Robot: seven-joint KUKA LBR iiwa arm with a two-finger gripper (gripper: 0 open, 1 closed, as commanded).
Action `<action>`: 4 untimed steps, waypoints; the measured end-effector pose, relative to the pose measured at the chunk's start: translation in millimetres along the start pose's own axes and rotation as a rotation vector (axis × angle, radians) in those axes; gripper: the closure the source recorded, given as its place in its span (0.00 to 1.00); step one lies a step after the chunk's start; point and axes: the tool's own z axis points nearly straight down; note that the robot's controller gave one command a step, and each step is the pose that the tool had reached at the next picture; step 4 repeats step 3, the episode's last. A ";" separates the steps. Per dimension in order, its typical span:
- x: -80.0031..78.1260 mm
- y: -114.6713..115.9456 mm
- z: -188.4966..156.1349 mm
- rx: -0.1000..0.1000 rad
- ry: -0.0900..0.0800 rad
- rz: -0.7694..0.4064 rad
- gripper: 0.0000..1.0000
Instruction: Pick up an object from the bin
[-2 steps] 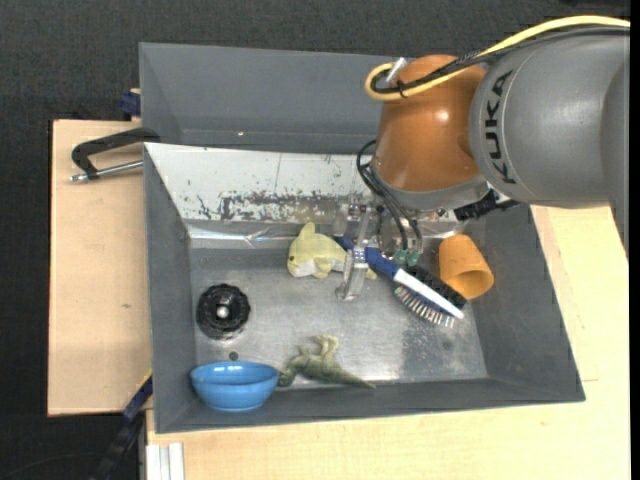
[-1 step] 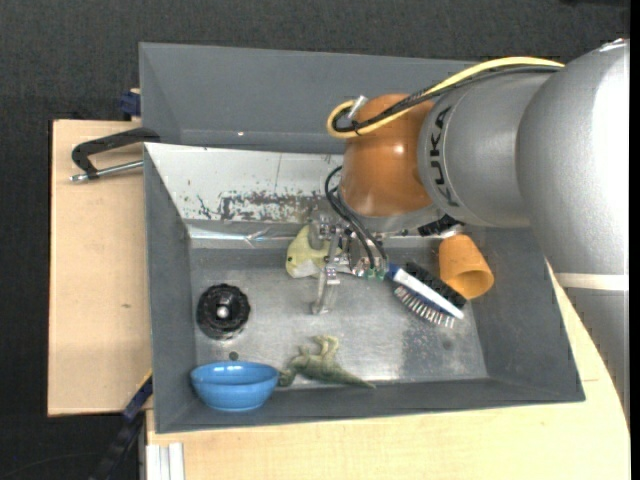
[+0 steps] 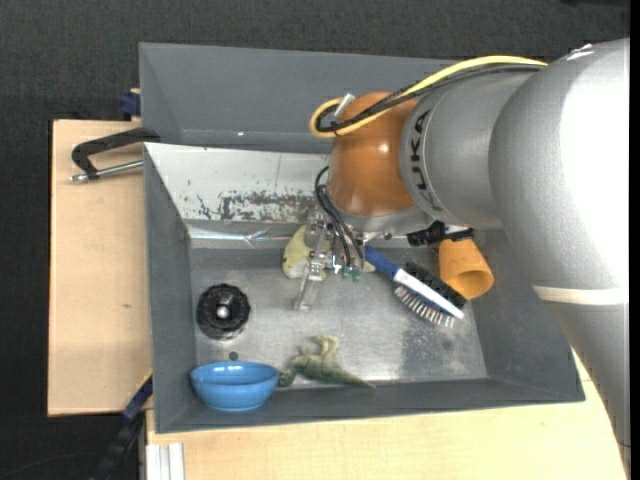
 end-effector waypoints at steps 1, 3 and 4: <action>-2.8 0.1 -3.1 -0.002 -0.008 0.001 1.00; -2.0 -3.5 -227.7 -0.003 -0.002 -0.218 1.00; -2.0 -3.5 -227.7 -0.003 -0.002 -0.218 1.00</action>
Offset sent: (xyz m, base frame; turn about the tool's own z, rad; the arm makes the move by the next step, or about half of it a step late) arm 0.0000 0.0000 0.0000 0.0000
